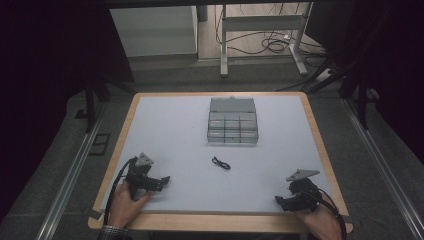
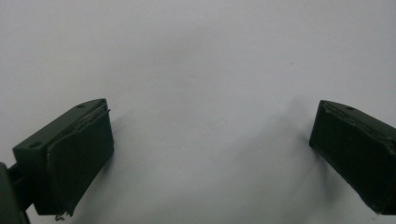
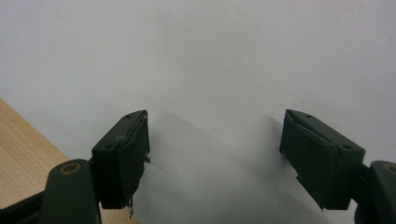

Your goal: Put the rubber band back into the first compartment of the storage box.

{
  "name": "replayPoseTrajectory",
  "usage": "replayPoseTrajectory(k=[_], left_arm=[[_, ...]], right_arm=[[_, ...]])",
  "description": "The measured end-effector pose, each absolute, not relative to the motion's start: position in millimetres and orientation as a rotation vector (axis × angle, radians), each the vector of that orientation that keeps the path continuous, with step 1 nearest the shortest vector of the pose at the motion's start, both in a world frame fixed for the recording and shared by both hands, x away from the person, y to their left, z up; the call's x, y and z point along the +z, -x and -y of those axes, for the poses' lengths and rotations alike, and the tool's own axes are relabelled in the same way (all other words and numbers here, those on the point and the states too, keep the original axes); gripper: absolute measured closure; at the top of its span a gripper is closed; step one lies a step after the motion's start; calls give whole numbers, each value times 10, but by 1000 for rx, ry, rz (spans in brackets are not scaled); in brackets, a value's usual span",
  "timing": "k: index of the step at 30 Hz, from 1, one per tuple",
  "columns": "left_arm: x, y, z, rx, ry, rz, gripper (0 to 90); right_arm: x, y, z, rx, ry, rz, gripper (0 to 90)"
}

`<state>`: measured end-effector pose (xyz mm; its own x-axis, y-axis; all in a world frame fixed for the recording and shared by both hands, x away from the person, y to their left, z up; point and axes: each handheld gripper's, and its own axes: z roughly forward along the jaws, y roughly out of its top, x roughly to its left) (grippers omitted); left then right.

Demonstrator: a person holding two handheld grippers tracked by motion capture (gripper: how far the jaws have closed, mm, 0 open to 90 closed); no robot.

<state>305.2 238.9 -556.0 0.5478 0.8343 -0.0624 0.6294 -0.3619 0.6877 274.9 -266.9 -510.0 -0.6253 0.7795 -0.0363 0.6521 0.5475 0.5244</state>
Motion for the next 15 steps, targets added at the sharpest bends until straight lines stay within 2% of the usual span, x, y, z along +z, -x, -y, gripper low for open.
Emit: replayPoseTrajectory(k=[15], left_arm=[[-5560,-3053,-2390,392,-2112,-1173,0]], right_arm=[[-5035,-2746,2622,734,-1164,-2519,241]])
